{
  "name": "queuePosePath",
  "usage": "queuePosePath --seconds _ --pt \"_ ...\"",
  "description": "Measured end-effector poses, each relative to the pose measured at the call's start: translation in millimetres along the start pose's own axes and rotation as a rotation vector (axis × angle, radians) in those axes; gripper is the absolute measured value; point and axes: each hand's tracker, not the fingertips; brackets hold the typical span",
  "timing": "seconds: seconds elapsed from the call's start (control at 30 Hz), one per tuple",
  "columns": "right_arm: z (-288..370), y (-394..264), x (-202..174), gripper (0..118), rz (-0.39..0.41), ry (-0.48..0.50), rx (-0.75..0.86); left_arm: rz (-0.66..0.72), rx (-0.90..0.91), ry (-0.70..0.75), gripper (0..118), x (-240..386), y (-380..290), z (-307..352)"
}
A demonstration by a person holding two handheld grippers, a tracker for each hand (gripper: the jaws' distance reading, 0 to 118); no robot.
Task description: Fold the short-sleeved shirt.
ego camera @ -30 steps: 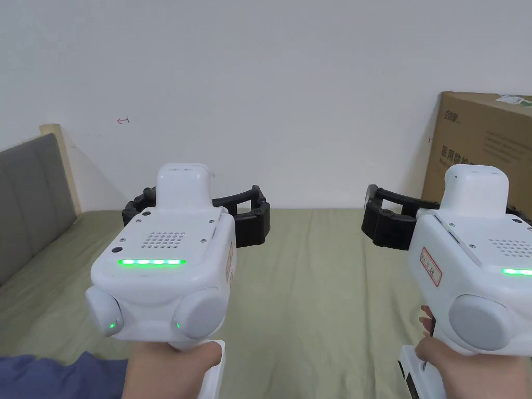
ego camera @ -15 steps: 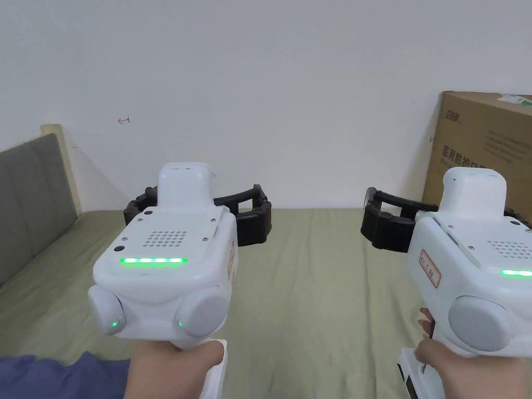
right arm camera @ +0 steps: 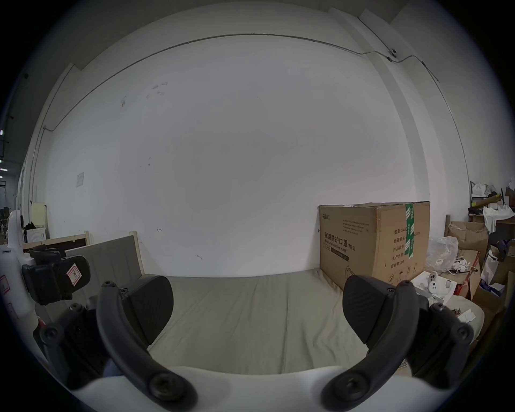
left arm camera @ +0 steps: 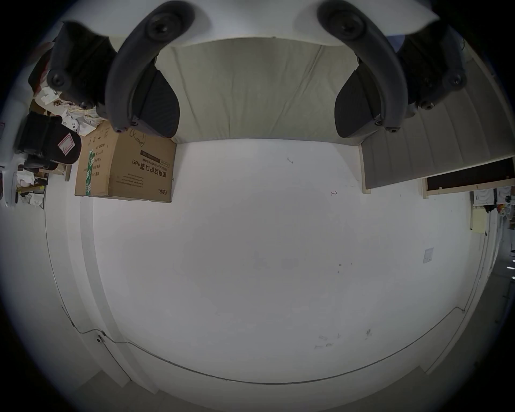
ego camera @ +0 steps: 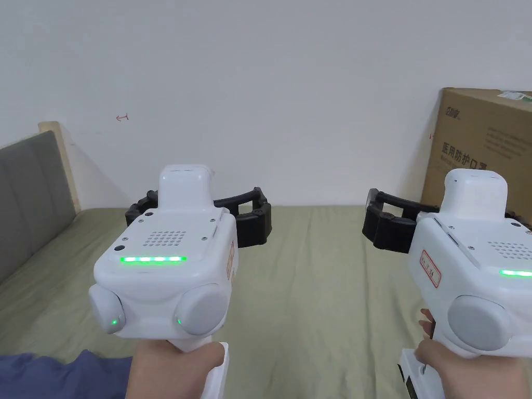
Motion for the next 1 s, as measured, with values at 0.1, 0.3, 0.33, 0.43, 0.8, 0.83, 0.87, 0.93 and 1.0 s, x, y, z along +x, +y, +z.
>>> queuePosePath --seconds 0.1,0.3,0.33,0.43,0.8,0.83,0.87,0.93,1.0 --pt "0 -2 0 118 0.003 -0.001 0.001 -0.012 -0.002 0.006 113 0 -2 -1" --pt "0 -3 -2 118 0.011 -0.014 -0.003 -0.013 -0.012 0.0 113 1 -4 -1" --pt "1 -2 -2 118 0.009 -0.026 -0.007 -0.014 -0.012 0.002 113 1 -4 -1" --pt "3 -2 -2 118 0.004 -0.059 0.01 -0.016 -0.007 0.006 113 1 -5 0" --pt "6 -10 -4 81 0.048 -0.042 0.042 -0.054 -0.047 0.007 54 5 -2 4" --pt "7 -10 -3 34 0.037 -0.04 0.052 -0.063 -0.039 -0.007 29 6 -4 2" --pt "7 -10 -2 0 0.036 -0.045 0.054 -0.079 -0.04 -0.007 0 6 -6 1" --pt "-1 -13 0 0 0.045 -0.11 -0.008 -0.157 -0.044 0.039 0 10 -7 2" --pt "-6 -14 8 0 0.009 -0.038 -0.017 -0.116 -0.016 -0.019 0 3 -10 12"
